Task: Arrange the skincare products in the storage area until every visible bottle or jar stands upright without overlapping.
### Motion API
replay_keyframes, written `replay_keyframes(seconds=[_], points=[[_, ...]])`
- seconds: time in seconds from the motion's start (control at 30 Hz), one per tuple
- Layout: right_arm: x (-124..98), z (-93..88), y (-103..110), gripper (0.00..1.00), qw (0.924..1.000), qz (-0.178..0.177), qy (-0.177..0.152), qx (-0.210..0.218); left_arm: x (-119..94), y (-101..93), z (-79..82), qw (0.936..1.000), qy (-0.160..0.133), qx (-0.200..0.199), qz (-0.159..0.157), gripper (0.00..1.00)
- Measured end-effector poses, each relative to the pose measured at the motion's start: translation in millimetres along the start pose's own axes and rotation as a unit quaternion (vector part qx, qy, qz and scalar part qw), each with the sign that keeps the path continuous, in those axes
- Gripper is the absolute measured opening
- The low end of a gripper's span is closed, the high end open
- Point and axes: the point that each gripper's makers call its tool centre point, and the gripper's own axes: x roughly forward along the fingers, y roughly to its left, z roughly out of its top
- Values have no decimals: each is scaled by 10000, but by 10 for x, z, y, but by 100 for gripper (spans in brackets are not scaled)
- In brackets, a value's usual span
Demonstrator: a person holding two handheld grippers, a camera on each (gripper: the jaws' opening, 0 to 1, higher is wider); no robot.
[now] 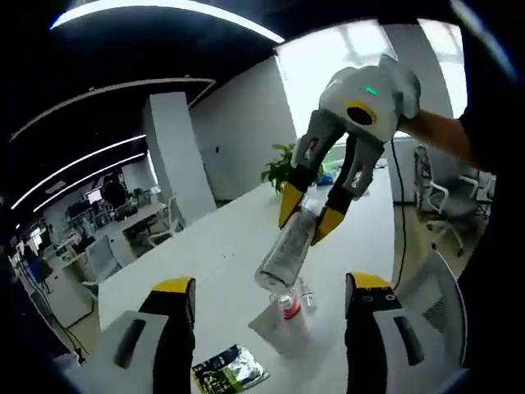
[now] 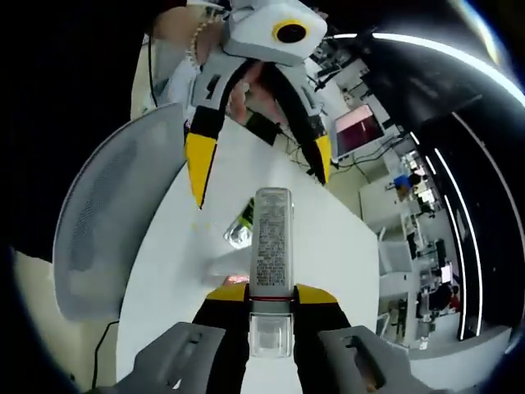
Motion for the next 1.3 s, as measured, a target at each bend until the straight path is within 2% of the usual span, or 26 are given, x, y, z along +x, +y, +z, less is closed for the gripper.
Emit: replay_keyframes(seconds=[0.07, 0.13, 0.2, 0.27, 0.37, 0.5, 0.63, 0.67, 0.73, 0.87, 0.93, 0.97, 1.03, 1.07, 1.1, 1.13, 1.17, 1.27, 1.3], points=[[-10, 66, 13, 9, 10000, 14, -84, 2, 18, -8, 7, 9996, 15, 284, 18, 63], [-10, 107, 12, 9, 9999, 5, -102, -54, 25, -33, 27, 9996, -27, 290, -48, 61], [-27, 143, 14, 9, 9999, 22, -113, -114, 29, -33, 38, 9993, -16, 373, -53, 52], [-64, 198, 9, 9, 9997, 20, -185, -141, 37, -26, -3, 9984, 121, 547, -69, 44], [-94, 255, 24, 9, 9994, 76, -299, -151, 33, -28, -15, 9979, 168, 616, -67, 43], [-81, 229, 74, 9, 9992, 208, -134, -302, -5, -54, 84, 9964, 40, 845, -34, 37], [-104, 292, 64, 9, 9990, 237, -187, -325, -3, -108, 97, 9933, 110, 1149, -67, 30], [-103, 281, 47, 9, 9988, 213, -118, -430, -5, -103, 97, 9924, 106, 1226, -96, 29], [-104, 283, 33, 9, 9988, 210, -107, -428, -10, -76, 101, 9927, 99, 1201, -20, 28], [-152, 314, -23, 11, 9985, 80, -176, -518, -29, -51, 145, 9978, 14, 651, -109, 28], [-185, 376, -136, 14, 9981, -214, -424, -392, -55, -26, 220, 9990, -331, -120, -289, 28], [-199, 361, -160, 16, 9982, -222, -466, -291, -72, -7, 245, 9966, -427, -617, -351, 28], [-231, 425, -227, 19, 9964, -360, -759, -59, -98, 55, 282, 9915, -630, -1053, -433, 28], [-263, 472, -288, 22, 9934, -500, -1013, 182, -105, 11, 377, 9868, -785, -1339, -457, 28], [-285, 495, -318, 24, 9909, -563, -1173, 357, -118, 20, 397, 9835, -850, -1519, -490, 28], [-330, 537, -353, 26, 9856, -637, -1432, 630, -130, 31, 427, 9803, -950, -1654, -514, 27], [-362, 500, -366, 28, 9861, -680, -1390, 599, -148, 47, 447, 9786, -1011, -1714, -521, 27], [-474, 485, -426, 32, 9730, -911, -1731, 1226, -190, 112, 419, 9763, -1041, -1833, -489, 27], [-512, 472, -447, 34, 9695, -995, -1811, 1321, -217, 130, 443, 9696, -1153, -2097, -518, 27]])
